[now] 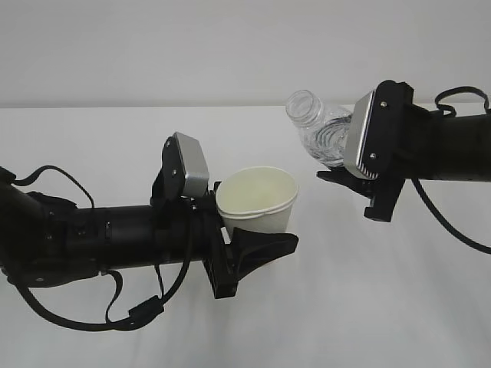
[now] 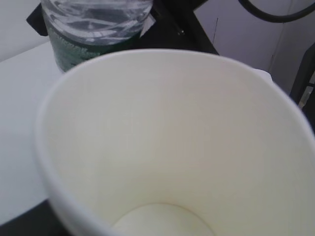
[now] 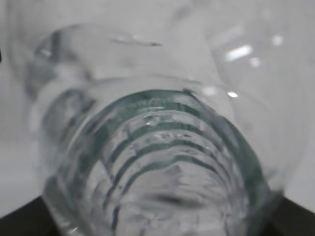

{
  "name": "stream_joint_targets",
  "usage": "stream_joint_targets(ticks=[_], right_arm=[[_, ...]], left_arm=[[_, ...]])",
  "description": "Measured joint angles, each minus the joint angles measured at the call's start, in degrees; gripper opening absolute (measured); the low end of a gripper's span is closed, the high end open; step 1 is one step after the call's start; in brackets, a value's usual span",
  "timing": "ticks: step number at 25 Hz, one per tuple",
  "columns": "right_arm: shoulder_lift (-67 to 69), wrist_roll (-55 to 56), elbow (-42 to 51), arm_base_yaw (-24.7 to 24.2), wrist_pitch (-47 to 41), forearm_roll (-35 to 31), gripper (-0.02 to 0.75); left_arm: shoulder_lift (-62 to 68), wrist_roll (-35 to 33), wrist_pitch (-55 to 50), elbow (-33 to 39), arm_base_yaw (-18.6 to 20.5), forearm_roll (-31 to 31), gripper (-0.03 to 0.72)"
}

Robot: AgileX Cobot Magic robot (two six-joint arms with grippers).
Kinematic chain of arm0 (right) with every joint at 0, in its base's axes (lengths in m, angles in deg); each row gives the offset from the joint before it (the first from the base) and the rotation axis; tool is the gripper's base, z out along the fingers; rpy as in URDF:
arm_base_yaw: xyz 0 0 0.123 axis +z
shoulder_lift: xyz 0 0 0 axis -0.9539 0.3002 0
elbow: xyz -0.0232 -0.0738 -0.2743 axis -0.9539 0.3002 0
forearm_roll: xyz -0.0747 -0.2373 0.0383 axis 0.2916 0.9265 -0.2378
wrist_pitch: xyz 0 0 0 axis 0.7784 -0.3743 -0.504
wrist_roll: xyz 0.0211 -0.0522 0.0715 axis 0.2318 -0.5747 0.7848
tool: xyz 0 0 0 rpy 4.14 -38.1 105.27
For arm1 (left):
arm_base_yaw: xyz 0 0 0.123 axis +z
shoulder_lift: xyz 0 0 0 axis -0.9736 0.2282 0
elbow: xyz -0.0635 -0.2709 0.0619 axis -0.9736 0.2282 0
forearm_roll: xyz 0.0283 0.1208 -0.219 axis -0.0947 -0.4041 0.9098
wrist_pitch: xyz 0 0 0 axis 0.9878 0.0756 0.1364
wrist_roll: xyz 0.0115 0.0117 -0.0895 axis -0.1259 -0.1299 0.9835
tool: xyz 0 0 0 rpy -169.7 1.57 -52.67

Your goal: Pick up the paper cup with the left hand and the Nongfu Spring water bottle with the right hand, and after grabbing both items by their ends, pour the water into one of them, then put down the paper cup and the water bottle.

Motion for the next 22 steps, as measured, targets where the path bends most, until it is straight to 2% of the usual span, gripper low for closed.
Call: stream_joint_targets(ticks=[11,22], right_arm=[[0.00,-4.94,0.00,0.00,0.00,0.04,0.491],[0.00,-9.04,0.00,0.00,0.00,0.13,0.491]], left_arm=[[0.00,0.71,0.33,-0.09,0.00,-1.50,0.454],[0.00,0.82,0.33,-0.20,-2.11,-1.79,0.454]])
